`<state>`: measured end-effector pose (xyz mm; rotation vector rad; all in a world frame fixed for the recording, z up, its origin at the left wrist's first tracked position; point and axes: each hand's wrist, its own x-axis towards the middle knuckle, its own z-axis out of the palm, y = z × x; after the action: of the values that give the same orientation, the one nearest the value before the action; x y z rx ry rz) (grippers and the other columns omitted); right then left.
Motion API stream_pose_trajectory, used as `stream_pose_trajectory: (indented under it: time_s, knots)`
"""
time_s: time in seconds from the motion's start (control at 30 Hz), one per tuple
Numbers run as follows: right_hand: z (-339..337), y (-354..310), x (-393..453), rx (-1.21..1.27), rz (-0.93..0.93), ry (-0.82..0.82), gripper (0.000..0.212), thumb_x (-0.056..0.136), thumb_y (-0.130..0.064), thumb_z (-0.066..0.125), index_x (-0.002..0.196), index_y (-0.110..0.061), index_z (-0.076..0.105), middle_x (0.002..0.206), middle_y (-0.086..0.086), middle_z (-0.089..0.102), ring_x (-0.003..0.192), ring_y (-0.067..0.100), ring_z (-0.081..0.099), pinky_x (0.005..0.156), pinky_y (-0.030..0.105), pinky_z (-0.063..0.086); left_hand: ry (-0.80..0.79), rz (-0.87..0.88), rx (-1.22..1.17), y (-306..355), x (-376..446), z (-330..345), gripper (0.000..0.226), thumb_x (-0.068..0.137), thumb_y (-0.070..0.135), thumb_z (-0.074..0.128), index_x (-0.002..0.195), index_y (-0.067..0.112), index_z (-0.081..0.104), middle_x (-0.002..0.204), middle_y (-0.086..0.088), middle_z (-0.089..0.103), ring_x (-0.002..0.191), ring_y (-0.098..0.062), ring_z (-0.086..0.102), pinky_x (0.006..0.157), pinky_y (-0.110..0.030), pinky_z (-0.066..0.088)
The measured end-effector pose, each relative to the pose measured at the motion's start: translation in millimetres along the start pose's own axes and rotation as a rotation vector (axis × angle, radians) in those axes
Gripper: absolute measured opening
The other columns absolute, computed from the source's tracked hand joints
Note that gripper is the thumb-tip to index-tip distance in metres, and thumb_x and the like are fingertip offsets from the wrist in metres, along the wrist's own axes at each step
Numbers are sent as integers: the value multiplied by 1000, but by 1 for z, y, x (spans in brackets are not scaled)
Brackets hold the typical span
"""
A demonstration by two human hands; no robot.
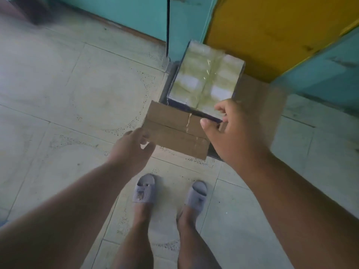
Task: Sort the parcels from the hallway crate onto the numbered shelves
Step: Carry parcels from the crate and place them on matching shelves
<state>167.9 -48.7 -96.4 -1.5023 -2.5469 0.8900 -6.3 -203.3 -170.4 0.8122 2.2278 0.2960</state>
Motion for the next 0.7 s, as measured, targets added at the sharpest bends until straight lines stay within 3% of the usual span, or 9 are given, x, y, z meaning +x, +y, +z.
stream_pose_trajectory:
  time_s: [0.1,0.23,0.37,0.47,0.53,0.6,0.7]
  knots:
    - [57,42,16,-1,128,-49,38,90,-46,63,119,-21,56,101,-3,58,90,19,58,75,33,49,9,-63,-19,-29,36,34,25,92,33,61,114,21,62,102,6,62,89,-17,57,73,-31,41]
    - [110,74,34,-29,234,-98,43,92,-45,62,126,-19,54,118,3,60,99,24,62,83,40,53,66,-120,-9,-47,63,65,23,91,32,63,108,18,56,98,1,59,88,-21,54,70,-32,39]
    - [132,83,46,-150,300,-165,49,94,-44,57,133,-16,48,123,8,58,99,30,62,82,42,55,164,-265,-101,-53,79,78,41,92,32,57,129,16,48,125,-11,54,95,-25,48,78,-35,40]
    - [143,81,50,-172,370,-188,49,94,-45,57,130,-13,46,119,11,59,93,33,64,79,45,56,104,-351,-184,-55,90,80,56,90,33,60,142,25,40,136,-7,48,91,-23,49,71,-32,38]
    - [150,79,53,-165,415,-178,49,94,-45,56,129,-13,44,118,13,58,92,35,63,79,46,56,39,-308,-234,-59,100,81,50,91,31,59,139,26,46,127,-4,58,88,-22,57,66,-31,43]
    - [157,75,56,-211,433,-184,52,94,-46,54,132,-13,42,120,15,57,98,38,62,78,41,53,-19,-277,-283,-63,109,81,37,92,26,56,129,24,53,104,-3,66,82,-22,63,66,-36,54]
    - [166,69,57,-266,445,-180,57,93,-49,55,136,-15,40,134,18,47,113,39,55,84,41,48,-62,-304,-370,-67,116,81,39,91,20,58,129,22,53,97,-1,66,87,-25,70,78,-51,62]
